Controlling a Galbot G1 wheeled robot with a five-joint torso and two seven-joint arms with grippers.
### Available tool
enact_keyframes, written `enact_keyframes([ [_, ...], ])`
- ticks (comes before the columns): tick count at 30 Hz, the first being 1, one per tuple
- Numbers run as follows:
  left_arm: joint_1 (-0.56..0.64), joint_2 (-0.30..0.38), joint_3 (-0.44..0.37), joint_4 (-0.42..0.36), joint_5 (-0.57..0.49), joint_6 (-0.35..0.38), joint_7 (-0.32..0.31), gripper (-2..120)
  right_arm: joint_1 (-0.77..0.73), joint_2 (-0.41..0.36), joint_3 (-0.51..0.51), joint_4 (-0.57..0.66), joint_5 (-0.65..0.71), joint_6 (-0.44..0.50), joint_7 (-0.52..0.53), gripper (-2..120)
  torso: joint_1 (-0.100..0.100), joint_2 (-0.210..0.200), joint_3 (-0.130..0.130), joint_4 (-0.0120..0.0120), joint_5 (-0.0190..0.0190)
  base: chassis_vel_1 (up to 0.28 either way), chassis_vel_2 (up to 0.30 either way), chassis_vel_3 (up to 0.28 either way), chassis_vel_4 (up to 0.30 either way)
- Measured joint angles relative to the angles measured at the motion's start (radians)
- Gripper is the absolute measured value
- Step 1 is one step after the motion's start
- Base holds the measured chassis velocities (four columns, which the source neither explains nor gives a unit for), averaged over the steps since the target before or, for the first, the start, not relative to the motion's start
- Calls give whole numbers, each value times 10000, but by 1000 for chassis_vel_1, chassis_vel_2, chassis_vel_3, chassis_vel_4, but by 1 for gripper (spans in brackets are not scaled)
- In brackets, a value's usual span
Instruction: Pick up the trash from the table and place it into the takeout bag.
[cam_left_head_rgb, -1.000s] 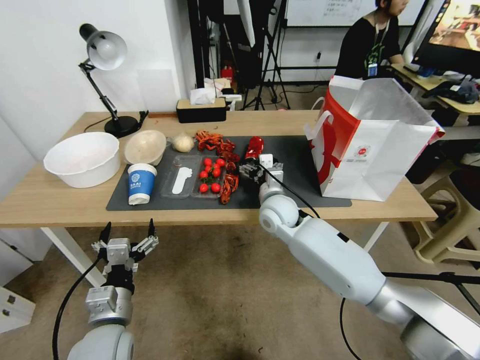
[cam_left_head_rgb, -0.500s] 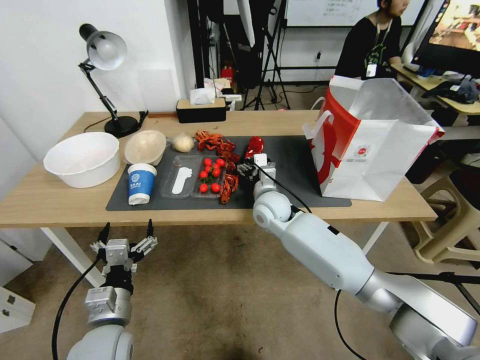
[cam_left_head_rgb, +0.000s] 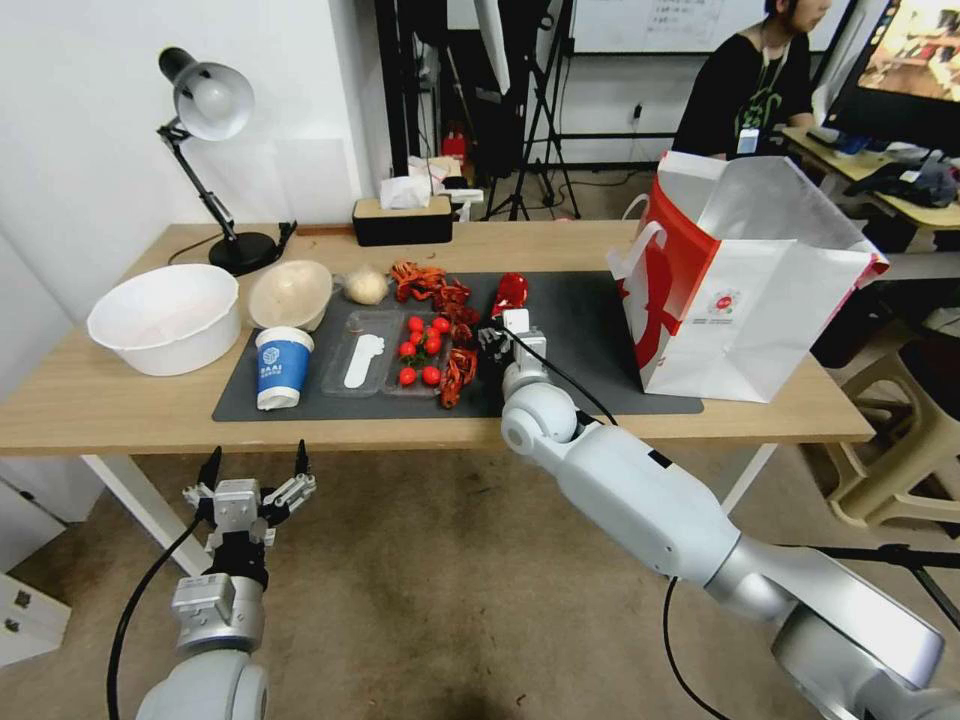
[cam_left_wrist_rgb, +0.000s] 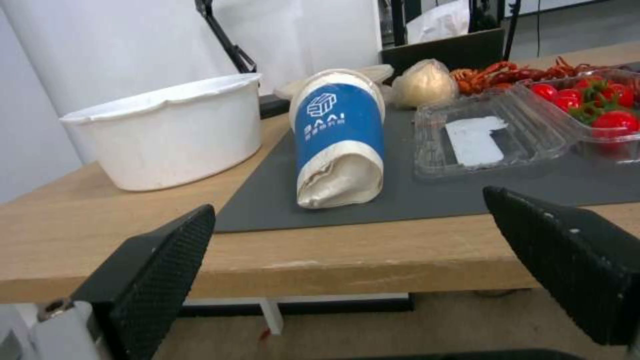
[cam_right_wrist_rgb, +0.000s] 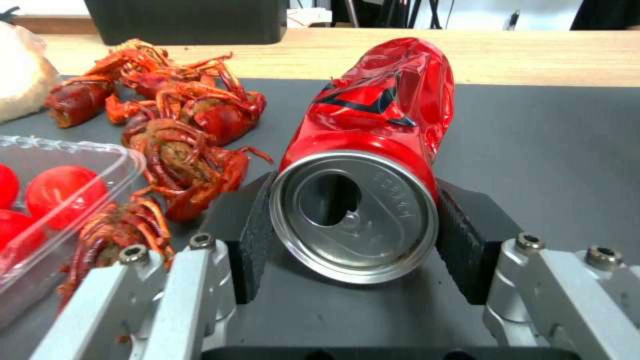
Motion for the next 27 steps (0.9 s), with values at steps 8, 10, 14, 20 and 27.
enact_keyframes([
  [8, -6, 4, 22, 13, 1, 0, -1, 100, -277, -481, 268, 1526, 3, 11, -7, 50, 1, 0, 0, -1, 0, 0, 0, 0, 0],
  [10, -3, 5, 29, 12, 2, 0, 0, 100, -388, -774, 539, 2707, -21, -69, -18, 50, 0, 0, 0, 1, 1, 0, 0, 0, 0],
  [14, -4, -6, 63, 13, 25, 0, 0, 100, -373, -1215, 1104, 4195, -28, -377, -21, 50, 0, 0, 0, 1, 1, 0, 0, 0, 0],
  [20, 22, -37, 102, -1, 88, 0, 2, 100, -23, -2037, 2431, 5587, -28, -1180, 215, 50, 0, 1, 0, 1, 2, 0, 0, 0, 0],
  [27, 45, -100, 229, -38, 238, 0, 6, 100, 86, -3369, 4376, 6011, 226, -2060, 660, 50, 0, 1, 0, -2, 3, 0, 0, 0, 0],
])
